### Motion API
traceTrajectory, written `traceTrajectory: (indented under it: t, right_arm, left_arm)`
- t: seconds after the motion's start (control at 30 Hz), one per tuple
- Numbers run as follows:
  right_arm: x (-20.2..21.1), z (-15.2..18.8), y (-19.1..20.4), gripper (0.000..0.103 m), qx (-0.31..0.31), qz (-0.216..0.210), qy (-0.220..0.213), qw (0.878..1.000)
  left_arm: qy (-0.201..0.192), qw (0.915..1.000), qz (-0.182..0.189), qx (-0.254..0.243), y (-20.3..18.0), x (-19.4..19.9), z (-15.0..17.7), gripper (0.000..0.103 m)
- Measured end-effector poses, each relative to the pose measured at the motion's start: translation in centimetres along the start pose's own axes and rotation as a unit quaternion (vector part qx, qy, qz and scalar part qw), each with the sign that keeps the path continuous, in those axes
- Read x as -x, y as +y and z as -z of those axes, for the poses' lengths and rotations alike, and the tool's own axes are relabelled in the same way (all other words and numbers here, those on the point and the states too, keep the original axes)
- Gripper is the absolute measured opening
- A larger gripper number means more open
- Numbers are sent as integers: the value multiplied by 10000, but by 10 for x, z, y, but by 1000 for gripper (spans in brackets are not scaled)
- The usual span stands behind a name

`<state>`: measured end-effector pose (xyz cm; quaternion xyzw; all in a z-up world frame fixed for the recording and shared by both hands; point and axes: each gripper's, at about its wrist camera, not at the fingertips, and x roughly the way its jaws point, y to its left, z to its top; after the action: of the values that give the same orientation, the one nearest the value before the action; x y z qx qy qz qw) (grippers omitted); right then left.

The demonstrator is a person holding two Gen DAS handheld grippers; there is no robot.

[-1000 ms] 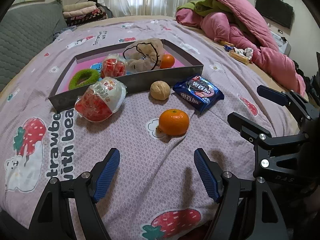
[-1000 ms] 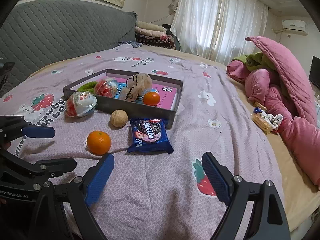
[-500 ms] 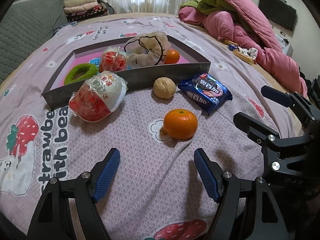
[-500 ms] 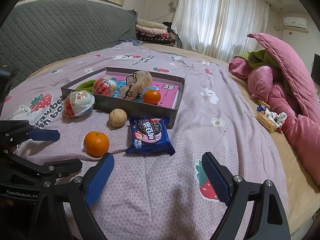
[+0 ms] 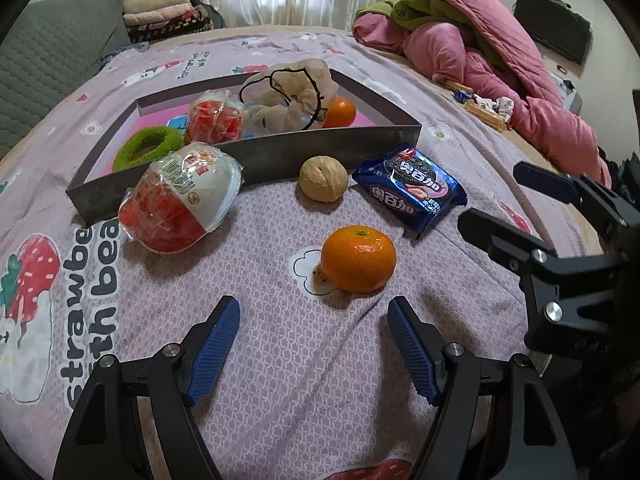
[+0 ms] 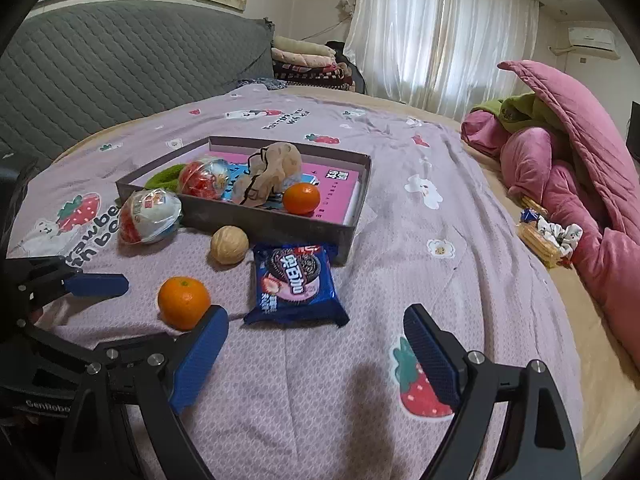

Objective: Organize objects
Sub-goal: 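Grasp the mandarin orange with the left tool while the right tool grasps the blue biscuit packet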

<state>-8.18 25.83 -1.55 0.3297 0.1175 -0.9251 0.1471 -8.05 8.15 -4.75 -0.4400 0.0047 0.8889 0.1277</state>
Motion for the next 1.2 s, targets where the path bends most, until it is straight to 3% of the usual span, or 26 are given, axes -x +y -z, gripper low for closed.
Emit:
traceTrajectory:
  t: [0.87, 1.2]
  right_arm:
    - [-33, -17, -5, 89, -96, -401, 303, 9987]
    - [-58, -25, -4, 89, -97, -574, 729, 9956]
  left_arm:
    - [-107, 9999, -32, -60, -7, -16, -11, 77]
    - [-109, 9999, -67, -16, -11, -24, -14, 77]
